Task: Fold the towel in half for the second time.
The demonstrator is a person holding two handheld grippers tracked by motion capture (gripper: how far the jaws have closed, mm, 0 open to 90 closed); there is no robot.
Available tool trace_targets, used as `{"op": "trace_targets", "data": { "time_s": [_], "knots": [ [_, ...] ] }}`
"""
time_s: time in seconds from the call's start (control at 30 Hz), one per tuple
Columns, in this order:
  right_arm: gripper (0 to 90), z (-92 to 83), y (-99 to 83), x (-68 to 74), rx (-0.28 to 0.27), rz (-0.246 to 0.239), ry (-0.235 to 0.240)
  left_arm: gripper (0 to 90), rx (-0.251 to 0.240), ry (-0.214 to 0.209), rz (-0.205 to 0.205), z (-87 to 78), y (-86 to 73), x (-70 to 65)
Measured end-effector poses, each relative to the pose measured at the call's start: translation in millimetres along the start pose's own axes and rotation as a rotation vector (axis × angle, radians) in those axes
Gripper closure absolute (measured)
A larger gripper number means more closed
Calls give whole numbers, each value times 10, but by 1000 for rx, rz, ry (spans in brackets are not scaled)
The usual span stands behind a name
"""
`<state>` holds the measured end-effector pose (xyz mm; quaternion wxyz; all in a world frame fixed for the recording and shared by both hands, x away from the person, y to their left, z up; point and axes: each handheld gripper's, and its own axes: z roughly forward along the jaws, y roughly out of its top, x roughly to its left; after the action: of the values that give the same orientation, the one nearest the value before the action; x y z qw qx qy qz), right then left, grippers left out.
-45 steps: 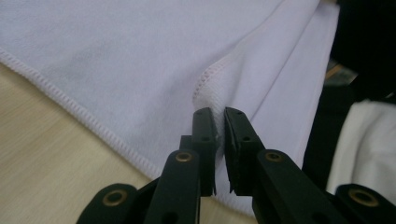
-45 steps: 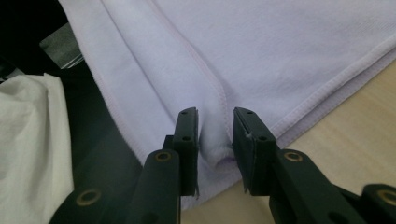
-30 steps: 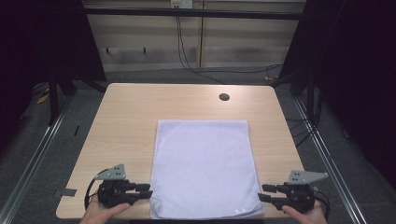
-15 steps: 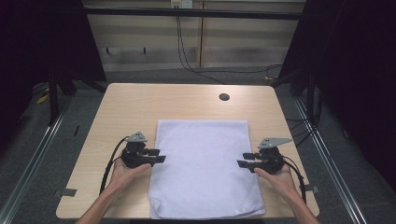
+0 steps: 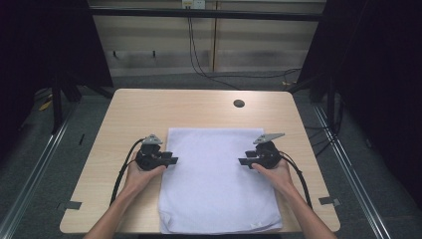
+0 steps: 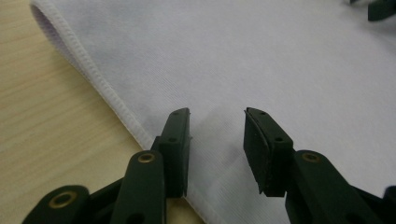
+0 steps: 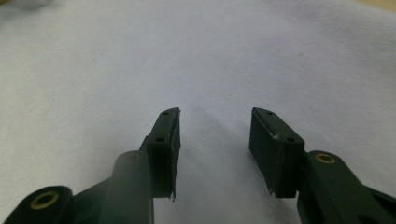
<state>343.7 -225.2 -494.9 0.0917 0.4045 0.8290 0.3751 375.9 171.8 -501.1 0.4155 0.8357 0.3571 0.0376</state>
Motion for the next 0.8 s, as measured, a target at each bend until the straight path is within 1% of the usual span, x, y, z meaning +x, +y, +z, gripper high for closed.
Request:
{"op": "trace_targets", "data": {
  "time_s": [0.03, 0.07, 0.1, 0.13, 0.17, 0.27, 0.3, 0.33, 0.37, 0.4, 0.47, 0.53, 0.57, 0.63, 0.67, 0.7, 0.73, 0.8],
  "knots": [
    [538, 51, -6, 17, 7, -3, -3, 617, 14, -4, 20, 21, -10, -18],
    [536, 87, -17, 42, 3, -24, -20, 633, 18, 12, 51, 15, -21, -37],
    [537, 98, -11, 58, 2, -36, -23, 659, 20, 13, 43, 9, -22, -39],
    [544, 93, 2, 63, 17, -37, -21, 678, 22, 14, 44, 0, -32, -36],
    [548, 86, 2, 64, 23, -30, -19, 716, 20, 19, 55, -12, -51, -44],
    [548, 66, -34, 72, 10, -8, 10, 749, 33, 11, 58, -69, -102, -85],
    [548, 49, -35, 95, 27, -1, 22, 749, 45, 3, 62, -97, -122, -105],
    [548, 33, -39, 128, 44, -8, 38, 751, 52, -8, 66, -125, -144, -126],
    [548, 21, -54, 165, 48, -31, 40, 757, 56, -13, 68, -150, -171, -149],
    [548, 4, -76, 205, 53, -38, 41, 760, 63, -18, 70, -180, -197, -170],
    [557, -40, -118, 254, 62, -48, 55, 760, 66, -30, 64, -220, -240, -210],
    [557, -86, -162, 295, 70, -47, 66, 759, 74, -31, 74, -260, -284, -265],
    [557, -104, -189, 317, 66, -48, 70, 759, 75, -26, 66, -280, -309, -300],
    [552, -140, -240, 364, 59, -53, 67, 758, 95, -46, 67, -334, -354, -353],
    [550, -160, -268, 389, 56, -60, 64, 758, 91, -59, 70, -353, -385, -383],
    [550, -181, -295, 417, 54, -56, 68, 755, 99, -66, 76, -379, -410, -410],
    [550, -205, -319, 441, 60, -54, 77, 743, 99, -87, 70, -400, -438, -432],
    [551, -246, -364, 479, 62, -61, 95, 737, 104, -106, 65, -446, -490, -475]
  ]
}}
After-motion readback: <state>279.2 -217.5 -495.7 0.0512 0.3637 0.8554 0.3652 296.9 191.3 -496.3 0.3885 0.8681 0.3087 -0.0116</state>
